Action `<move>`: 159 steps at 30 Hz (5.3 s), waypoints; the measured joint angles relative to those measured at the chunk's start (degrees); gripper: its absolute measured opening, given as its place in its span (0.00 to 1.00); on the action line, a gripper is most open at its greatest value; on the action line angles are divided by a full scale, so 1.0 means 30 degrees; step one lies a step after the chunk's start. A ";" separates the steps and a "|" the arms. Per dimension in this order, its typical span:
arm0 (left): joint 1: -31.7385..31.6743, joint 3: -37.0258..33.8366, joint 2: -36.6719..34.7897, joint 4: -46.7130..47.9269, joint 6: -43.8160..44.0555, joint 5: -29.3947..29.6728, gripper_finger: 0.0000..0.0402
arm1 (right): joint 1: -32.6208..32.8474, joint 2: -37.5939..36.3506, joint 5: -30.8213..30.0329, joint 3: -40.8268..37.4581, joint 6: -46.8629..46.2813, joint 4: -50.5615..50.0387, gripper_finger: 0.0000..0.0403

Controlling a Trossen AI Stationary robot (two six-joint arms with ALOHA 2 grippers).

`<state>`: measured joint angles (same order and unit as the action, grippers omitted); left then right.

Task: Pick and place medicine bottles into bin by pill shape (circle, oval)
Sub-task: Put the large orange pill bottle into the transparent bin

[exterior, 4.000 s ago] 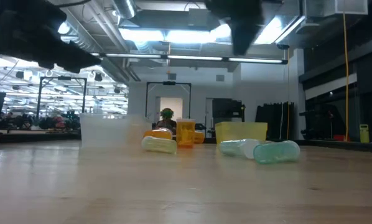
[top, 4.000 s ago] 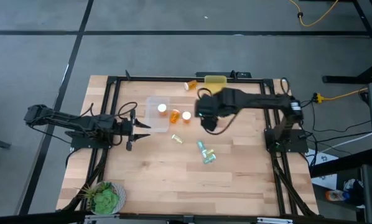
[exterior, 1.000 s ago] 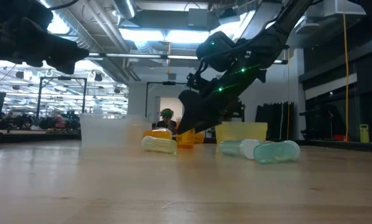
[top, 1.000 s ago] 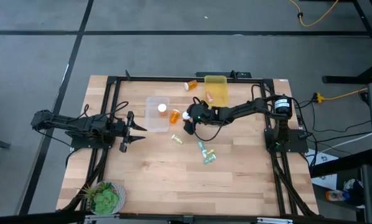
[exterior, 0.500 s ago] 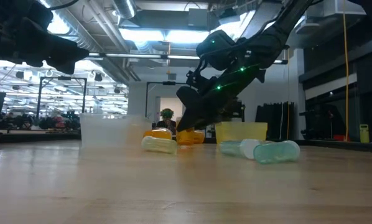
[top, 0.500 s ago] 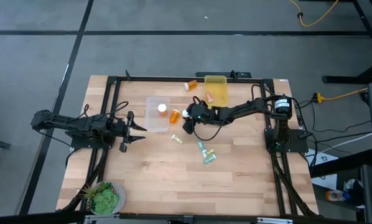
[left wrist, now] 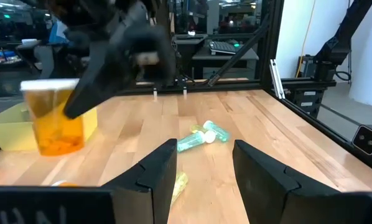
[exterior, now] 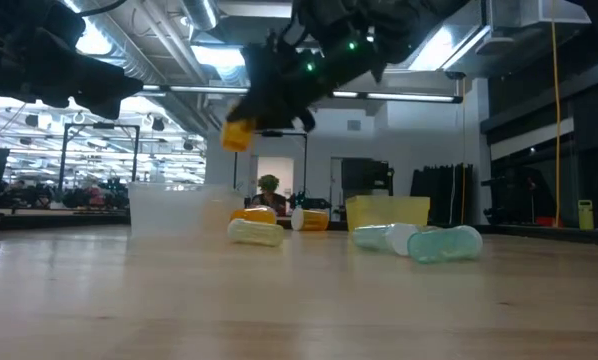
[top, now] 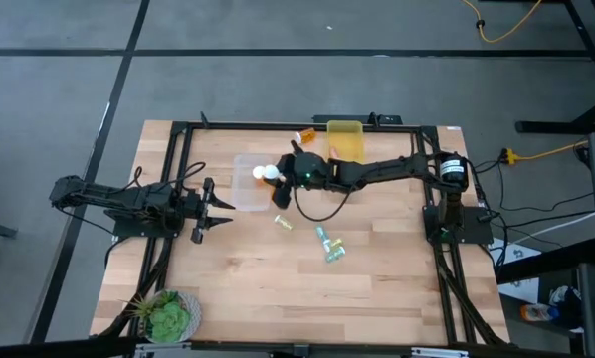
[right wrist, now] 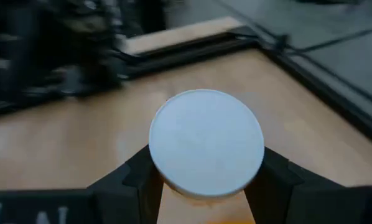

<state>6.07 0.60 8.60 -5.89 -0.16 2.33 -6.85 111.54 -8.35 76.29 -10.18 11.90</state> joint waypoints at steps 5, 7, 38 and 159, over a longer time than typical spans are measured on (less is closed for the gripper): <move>0.0000 0.0000 0.0000 -0.0021 0.0000 0.0007 0.37 | 0.0095 0.0193 0.1326 0.0177 -0.0963 0.0003 0.45; 0.0005 0.0000 0.0004 -0.0080 0.0000 0.0007 0.37 | 0.0124 0.0615 0.1328 0.0161 -0.1345 0.0024 0.45; 0.0000 0.0007 0.0007 -0.0044 0.0005 0.0036 0.37 | 0.0204 0.4556 0.2320 0.3725 -0.1420 -0.0328 0.60; -0.0014 0.0007 0.0000 -0.0036 0.0058 0.0189 0.37 | -0.0138 0.5146 -0.1929 1.0883 -0.7536 -1.9670 0.61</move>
<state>6.02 0.62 8.60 -6.00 0.01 2.90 -7.27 126.98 -14.13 108.94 -32.78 -47.11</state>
